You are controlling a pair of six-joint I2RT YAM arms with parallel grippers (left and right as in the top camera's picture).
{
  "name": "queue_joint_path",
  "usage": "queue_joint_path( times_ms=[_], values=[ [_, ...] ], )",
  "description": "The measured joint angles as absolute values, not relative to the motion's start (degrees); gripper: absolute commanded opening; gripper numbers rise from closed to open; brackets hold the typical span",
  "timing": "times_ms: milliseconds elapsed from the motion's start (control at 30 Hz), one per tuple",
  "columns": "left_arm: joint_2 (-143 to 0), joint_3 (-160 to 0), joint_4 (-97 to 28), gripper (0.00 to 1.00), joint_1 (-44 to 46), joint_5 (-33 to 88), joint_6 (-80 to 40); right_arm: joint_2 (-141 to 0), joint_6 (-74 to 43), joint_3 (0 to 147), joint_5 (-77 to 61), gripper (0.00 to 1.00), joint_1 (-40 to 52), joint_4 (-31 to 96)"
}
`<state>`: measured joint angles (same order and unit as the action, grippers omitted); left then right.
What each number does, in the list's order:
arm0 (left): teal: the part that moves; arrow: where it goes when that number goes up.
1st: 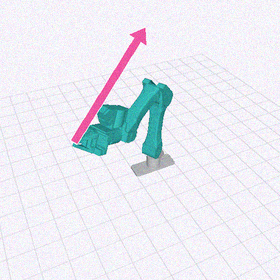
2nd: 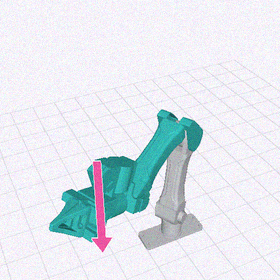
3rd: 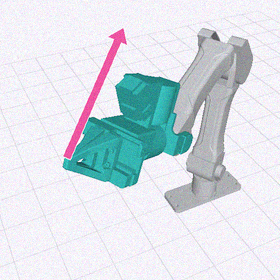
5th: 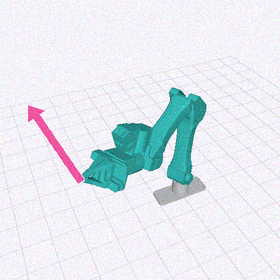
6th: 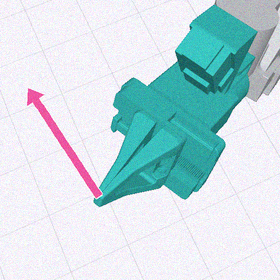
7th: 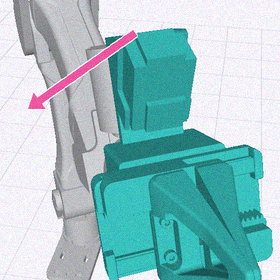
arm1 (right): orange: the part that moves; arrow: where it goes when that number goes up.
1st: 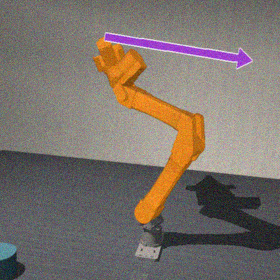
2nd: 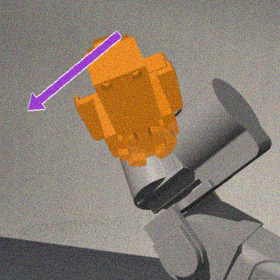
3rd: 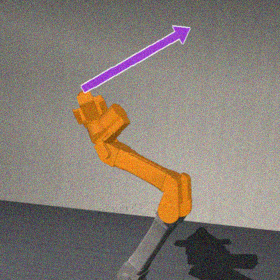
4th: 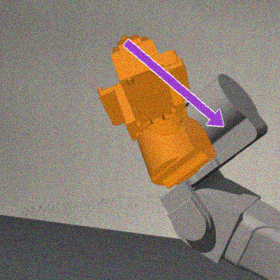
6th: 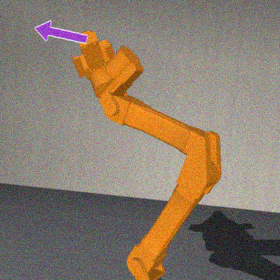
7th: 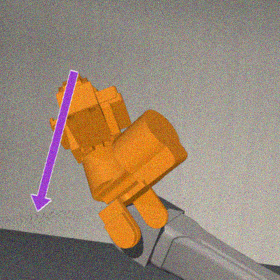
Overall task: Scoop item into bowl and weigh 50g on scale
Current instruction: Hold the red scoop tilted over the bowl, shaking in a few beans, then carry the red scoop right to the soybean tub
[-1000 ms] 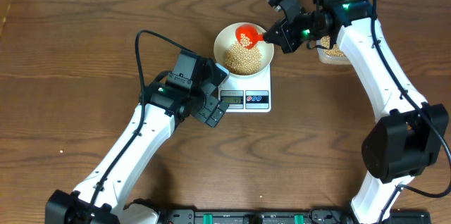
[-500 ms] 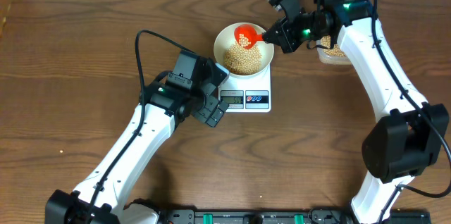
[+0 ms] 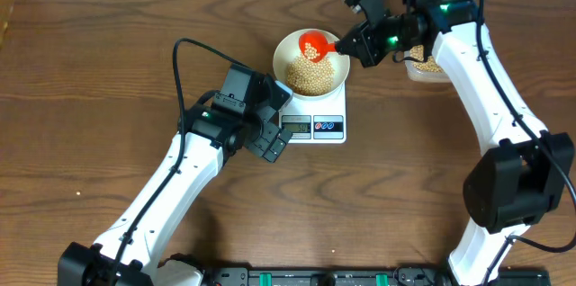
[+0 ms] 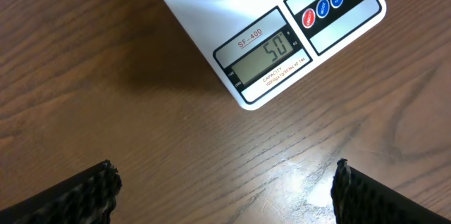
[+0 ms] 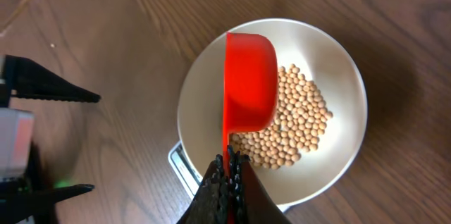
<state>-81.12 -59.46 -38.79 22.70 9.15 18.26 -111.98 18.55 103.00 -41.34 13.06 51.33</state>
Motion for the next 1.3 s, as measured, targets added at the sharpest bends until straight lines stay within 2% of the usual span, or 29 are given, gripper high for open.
queue_joint_path(
  times_ms=[167, 367, 600, 833, 1100, 1300],
  values=[
    [-81.12, -59.46, -38.79, 0.98, 22.7, 9.15, 18.26, -111.98, 16.58, 103.0, -47.33, 0.01, 10.0, 48.69],
    [-81.12, -59.46, -38.79, 0.98, 22.7, 9.15, 18.26, -111.98, 10.63, 103.0, -56.49, 0.01, 2.22, 41.54],
    [-81.12, -59.46, -38.79, 0.98, 22.7, 9.15, 18.26, -111.98, -3.6, 102.94, -62.04, 0.01, -7.49, 25.65],
    [-81.12, -59.46, -38.81, 0.98, 22.7, 9.15, 18.26, -111.85, -16.82, 102.94, -63.37, 0.01, -16.01, 17.19],
    [-81.12, -59.46, -38.81, 0.98, 22.7, 9.15, 18.26, -111.79, -23.92, 102.94, -65.21, 0.01, -22.46, 21.54],
    [-81.12, -59.46, -38.81, 0.98, 22.7, 9.17, 18.26, -111.7, -21.74, 102.96, -65.01, 0.01, -23.77, 35.33]
  ],
)
